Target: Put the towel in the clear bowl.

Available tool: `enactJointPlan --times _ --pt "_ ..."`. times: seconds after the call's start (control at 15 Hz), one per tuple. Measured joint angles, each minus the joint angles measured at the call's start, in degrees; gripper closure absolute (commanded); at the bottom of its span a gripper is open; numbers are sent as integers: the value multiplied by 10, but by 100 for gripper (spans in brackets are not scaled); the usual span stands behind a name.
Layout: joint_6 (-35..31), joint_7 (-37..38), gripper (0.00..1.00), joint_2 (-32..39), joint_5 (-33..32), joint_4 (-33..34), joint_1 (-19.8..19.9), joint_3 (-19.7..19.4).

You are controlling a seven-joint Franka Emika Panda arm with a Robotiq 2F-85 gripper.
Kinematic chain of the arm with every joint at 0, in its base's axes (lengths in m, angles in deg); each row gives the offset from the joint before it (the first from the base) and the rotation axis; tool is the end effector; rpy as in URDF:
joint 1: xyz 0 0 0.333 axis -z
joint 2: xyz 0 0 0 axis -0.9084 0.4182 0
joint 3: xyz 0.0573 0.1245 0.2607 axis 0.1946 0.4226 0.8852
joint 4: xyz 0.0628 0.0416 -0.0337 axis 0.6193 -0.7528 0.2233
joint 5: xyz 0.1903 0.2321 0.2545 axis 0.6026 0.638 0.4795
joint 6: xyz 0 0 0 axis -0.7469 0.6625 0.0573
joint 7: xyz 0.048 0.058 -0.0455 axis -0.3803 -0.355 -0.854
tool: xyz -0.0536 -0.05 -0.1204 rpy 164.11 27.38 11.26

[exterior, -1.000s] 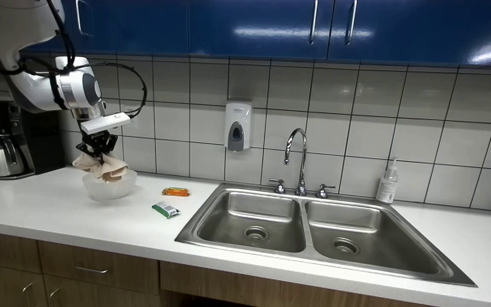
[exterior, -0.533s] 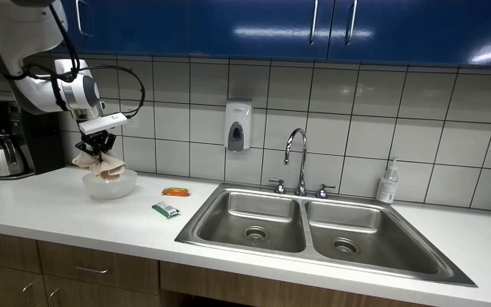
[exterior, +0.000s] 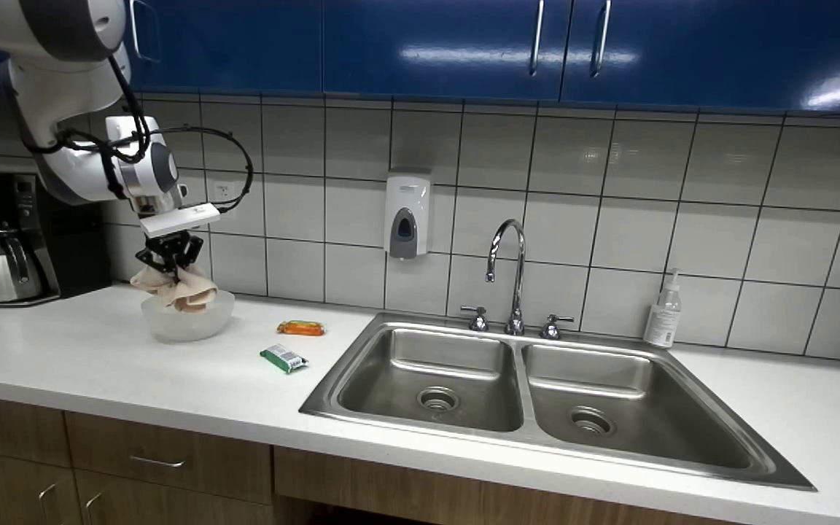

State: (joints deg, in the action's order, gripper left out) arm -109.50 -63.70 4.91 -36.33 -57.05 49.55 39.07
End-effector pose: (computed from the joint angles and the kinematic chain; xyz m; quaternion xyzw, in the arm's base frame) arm 0.6471 0.2934 0.2711 0.8324 0.5345 0.1271 0.0725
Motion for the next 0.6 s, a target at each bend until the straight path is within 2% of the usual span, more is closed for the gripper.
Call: enactJointPlan --times 0.6 --pt "44 25 98 32 0 56 -10 -1"
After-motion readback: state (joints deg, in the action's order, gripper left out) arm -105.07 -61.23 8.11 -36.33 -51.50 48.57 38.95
